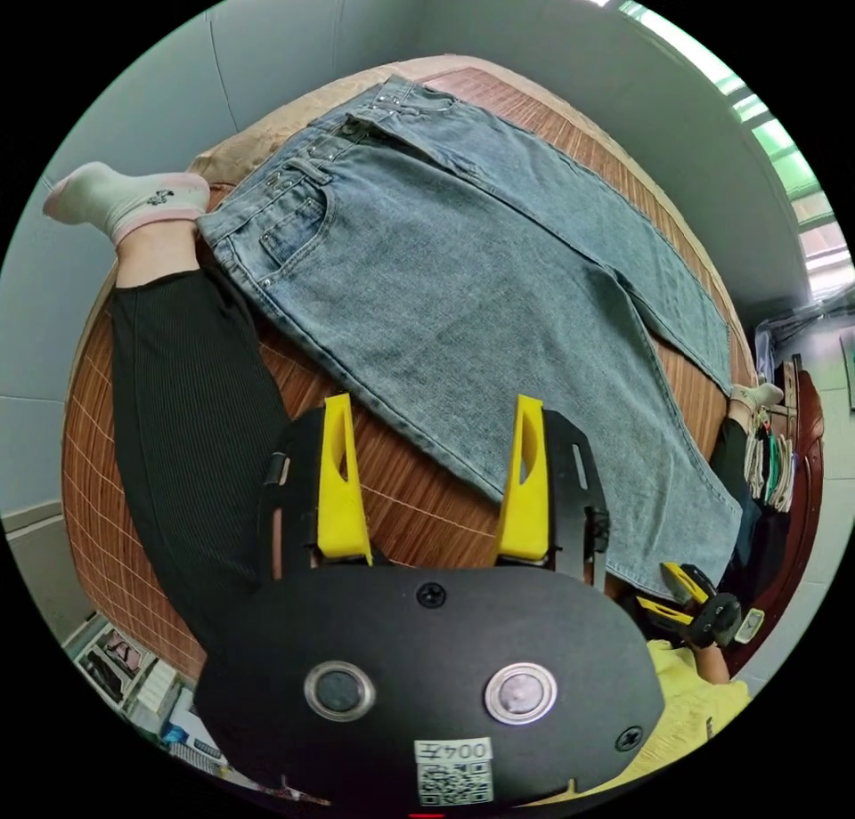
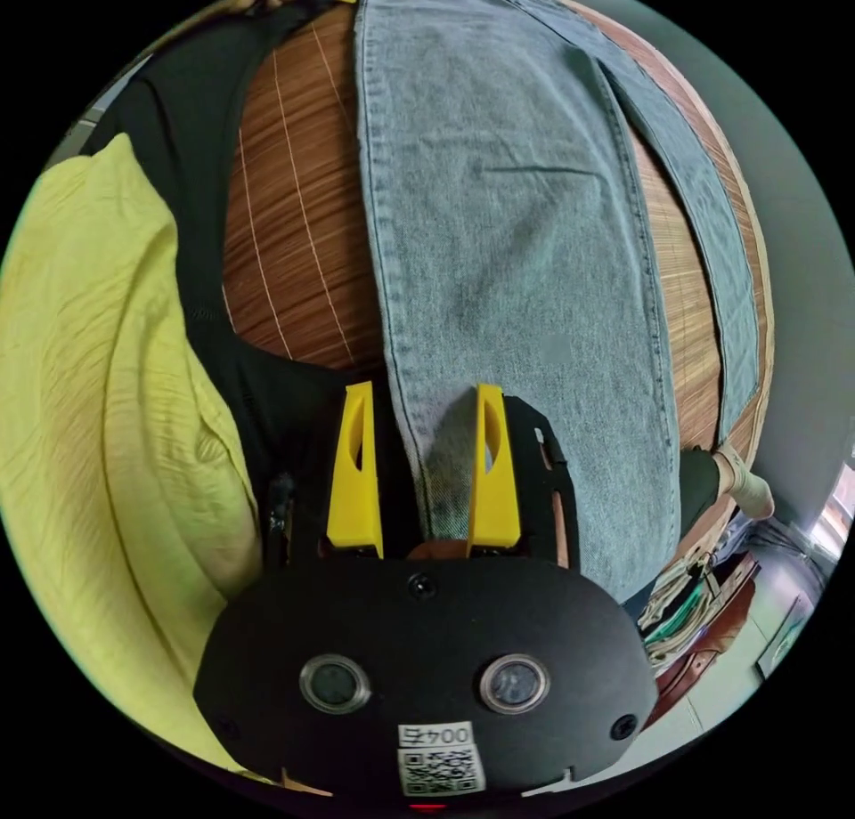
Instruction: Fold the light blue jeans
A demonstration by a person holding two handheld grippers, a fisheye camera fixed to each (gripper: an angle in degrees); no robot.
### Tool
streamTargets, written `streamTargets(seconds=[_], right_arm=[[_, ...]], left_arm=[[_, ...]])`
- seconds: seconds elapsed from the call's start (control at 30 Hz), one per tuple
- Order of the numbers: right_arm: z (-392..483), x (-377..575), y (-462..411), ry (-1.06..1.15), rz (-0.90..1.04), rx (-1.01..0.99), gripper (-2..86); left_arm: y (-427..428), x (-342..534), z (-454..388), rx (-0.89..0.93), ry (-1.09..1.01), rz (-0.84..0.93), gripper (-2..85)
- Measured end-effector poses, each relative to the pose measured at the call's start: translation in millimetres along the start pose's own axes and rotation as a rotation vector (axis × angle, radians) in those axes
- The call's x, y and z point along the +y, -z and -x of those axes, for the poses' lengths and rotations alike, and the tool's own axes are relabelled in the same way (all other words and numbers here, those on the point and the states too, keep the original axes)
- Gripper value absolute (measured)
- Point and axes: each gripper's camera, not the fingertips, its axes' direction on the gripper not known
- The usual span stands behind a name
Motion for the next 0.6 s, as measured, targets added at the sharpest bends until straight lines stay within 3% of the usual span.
streamTargets(seconds=[0.37,0.6], right_arm=[[7,9,12,-0.132,-0.012,0.081,8.6],[23,38,13,-0.201,-0.045,0.11,5.3]], left_arm=[[-22,-22,29,0.037,0.11,0.135,21.9],[-21,-10,28,-0.048,0.118,0.083,17.3]])
